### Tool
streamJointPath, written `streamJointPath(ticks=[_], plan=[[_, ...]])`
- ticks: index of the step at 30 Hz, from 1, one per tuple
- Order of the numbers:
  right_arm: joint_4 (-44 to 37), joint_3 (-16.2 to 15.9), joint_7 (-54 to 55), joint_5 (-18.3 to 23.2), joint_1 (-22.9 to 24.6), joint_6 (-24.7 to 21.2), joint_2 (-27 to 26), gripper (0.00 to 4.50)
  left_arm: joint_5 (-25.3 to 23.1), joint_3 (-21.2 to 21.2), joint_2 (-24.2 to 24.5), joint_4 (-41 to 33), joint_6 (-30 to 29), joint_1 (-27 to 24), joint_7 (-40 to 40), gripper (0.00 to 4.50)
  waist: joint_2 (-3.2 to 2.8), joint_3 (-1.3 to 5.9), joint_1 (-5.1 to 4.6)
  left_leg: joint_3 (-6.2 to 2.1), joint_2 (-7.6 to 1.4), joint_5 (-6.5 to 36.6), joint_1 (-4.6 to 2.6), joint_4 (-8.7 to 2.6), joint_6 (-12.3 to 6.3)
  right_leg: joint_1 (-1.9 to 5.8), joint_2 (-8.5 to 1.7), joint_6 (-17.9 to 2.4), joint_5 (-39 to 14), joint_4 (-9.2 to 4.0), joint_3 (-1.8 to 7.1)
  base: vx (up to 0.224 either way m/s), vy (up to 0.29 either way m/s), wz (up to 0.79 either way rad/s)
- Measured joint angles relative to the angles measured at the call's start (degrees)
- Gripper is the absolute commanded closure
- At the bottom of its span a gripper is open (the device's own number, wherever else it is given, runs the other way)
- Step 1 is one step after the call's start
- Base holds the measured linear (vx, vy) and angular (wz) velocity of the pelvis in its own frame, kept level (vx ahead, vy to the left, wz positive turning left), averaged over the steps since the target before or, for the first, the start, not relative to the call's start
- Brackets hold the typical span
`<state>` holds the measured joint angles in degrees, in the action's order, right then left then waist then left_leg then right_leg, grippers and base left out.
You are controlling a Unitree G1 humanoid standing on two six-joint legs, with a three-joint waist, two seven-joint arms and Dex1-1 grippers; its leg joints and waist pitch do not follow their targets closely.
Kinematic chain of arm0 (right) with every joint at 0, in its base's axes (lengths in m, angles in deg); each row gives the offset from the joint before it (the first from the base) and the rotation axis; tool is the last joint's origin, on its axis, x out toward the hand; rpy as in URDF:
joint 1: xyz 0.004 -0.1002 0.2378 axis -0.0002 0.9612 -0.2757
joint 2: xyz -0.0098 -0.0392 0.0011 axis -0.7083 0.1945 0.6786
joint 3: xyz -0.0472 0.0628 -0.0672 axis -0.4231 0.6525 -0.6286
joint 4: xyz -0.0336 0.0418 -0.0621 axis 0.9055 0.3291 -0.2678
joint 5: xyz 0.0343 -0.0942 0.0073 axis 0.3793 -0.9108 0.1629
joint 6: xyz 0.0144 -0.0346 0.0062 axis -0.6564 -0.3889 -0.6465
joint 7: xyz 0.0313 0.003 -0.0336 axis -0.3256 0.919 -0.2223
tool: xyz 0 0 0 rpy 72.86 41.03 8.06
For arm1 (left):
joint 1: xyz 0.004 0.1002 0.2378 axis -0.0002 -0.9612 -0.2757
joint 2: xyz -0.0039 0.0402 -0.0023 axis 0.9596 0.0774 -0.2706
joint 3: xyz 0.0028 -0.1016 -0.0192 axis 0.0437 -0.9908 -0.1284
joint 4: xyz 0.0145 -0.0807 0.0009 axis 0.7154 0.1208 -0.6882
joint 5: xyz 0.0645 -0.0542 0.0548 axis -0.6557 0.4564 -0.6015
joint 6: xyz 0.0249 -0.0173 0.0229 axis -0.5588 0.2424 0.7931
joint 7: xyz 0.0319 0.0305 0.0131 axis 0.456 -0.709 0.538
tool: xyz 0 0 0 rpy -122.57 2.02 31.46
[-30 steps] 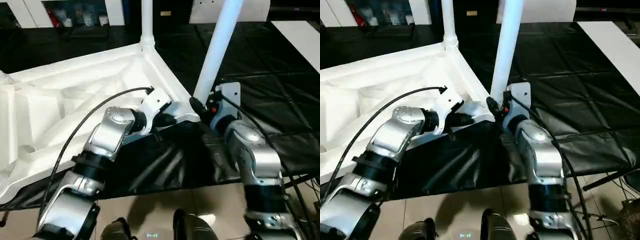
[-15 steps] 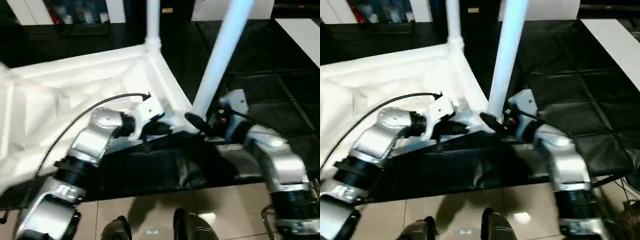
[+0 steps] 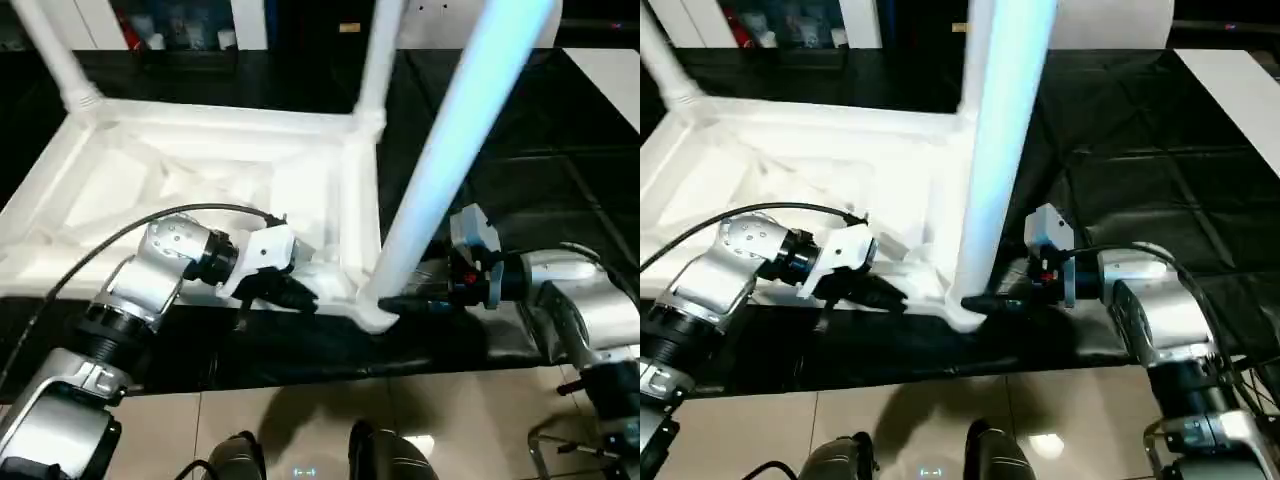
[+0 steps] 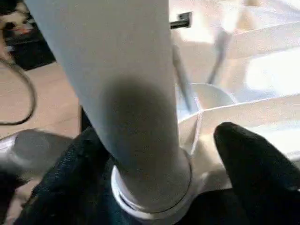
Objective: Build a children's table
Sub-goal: Rotate leg to tighten
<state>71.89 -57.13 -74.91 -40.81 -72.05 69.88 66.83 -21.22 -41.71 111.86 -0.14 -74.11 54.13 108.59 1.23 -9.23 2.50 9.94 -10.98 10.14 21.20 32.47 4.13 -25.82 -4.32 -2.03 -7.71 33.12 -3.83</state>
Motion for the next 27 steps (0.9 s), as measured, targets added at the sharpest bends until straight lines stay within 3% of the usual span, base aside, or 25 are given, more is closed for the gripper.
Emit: streamJointPath(ticks=[2, 7, 17, 22, 27], plan=[[1.3, -1.0, -1.9, 0.0, -0.9, 0.1, 0.0, 1.18, 0.0, 0.2, 0.0, 0.5, 0.9, 0.3, 0.8, 4.50, 0.03, 0.00, 0.21, 0.03, 0.00, 0.0, 0.01, 0.03, 0.00, 0.00, 0.00, 0.0, 0.0, 0.01, 0.00, 0.000, 0.000, 0.00], [3.5, -2.9, -5.2, 0.1, -2.4, 1.5, -0.3, 1.53, 0.0, 0.8, -0.1, 2.0, 2.6, 1.1, 2.1, 4.50, 0.20, -0.01, 0.64, 0.04, -0.01, 0.0, 0.02, 0.14, 0.00, 0.00, -0.01, 0.0, 0.0, 0.07, 0.00, 0.000, 0.000, 0.00], [5.0, -3.9, -7.5, 0.2, -3.3, 2.2, -0.4, 2.33, 0.1, 0.9, -0.2, 2.7, 4.0, 1.2, 2.3, 4.50, 0.29, -0.01, 0.84, 0.03, -0.01, 0.0, 0.03, 0.15, 0.00, 0.00, 0.00, 0.0, 0.0, 0.07, 0.00, 0.000, 0.000, 0.00], [5.3, -3.9, -7.7, 0.5, -3.5, 1.9, -0.4, 2.42, 0.3, 0.8, -0.3, 3.2, 4.3, 1.4, 2.4, 4.50, 0.29, -0.01, 0.88, 0.03, -0.01, 0.0, 0.04, 0.17, 0.00, 0.00, -0.01, 0.0, 0.0, 0.08, 0.00, 0.000, 0.000, 0.00], [2.9, -2.2, -4.7, 1.9, -1.9, -1.9, -1.2, 2.43, 1.2, -0.6, -1.3, 3.0, 0.4, 1.4, 1.5, 4.50, 0.28, -0.01, 0.99, 0.03, -0.01, 0.0, 0.00, 0.18, -0.03, 0.01, -0.01, 0.0, 0.0, 0.14, 0.01, 0.000, 0.000, 0.00]])
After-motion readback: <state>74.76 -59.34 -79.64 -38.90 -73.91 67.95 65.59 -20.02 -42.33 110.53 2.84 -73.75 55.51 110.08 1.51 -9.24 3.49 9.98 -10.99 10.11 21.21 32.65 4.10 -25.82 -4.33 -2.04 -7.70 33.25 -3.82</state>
